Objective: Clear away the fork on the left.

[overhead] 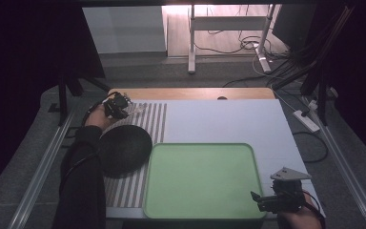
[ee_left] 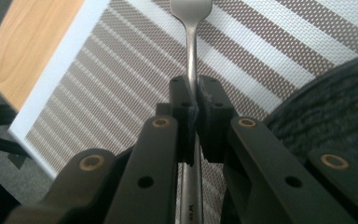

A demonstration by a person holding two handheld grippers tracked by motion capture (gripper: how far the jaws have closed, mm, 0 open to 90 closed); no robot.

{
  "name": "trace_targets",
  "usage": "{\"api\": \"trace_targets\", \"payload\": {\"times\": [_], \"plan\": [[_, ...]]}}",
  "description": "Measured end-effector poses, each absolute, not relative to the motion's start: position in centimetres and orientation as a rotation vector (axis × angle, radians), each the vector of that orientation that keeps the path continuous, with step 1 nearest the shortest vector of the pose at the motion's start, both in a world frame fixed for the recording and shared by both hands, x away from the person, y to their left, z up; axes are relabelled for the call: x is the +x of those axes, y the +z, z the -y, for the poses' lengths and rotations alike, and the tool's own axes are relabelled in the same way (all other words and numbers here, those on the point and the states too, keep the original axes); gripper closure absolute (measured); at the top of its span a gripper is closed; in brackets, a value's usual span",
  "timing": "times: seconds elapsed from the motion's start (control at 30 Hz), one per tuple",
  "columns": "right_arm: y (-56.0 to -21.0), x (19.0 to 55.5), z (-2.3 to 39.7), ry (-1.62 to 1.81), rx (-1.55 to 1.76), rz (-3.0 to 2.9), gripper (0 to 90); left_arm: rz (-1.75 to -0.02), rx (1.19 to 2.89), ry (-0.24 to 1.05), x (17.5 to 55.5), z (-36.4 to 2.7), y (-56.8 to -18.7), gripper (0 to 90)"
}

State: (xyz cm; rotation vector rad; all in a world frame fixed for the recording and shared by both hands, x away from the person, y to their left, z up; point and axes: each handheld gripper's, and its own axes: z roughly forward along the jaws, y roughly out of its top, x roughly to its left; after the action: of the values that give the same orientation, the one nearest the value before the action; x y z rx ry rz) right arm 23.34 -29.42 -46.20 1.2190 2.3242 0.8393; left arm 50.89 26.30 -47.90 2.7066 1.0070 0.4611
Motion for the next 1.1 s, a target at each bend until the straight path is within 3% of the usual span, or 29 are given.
{"api": "trace_targets", "payload": {"times": [0.33, 1.1], "plan": [[-46.2, 23.3, 29.4, 0.837, 1.217, -2.323, 0.0, -1.083, 2.581, 0.263, 48.8, -26.4, -47.5, 84.5], [-46.2, 23.3, 29.3, 0.833, 1.214, -2.319, 0.0, -1.088, 2.489, 0.122, 42.9, -24.1, -47.6, 84.5]]}}
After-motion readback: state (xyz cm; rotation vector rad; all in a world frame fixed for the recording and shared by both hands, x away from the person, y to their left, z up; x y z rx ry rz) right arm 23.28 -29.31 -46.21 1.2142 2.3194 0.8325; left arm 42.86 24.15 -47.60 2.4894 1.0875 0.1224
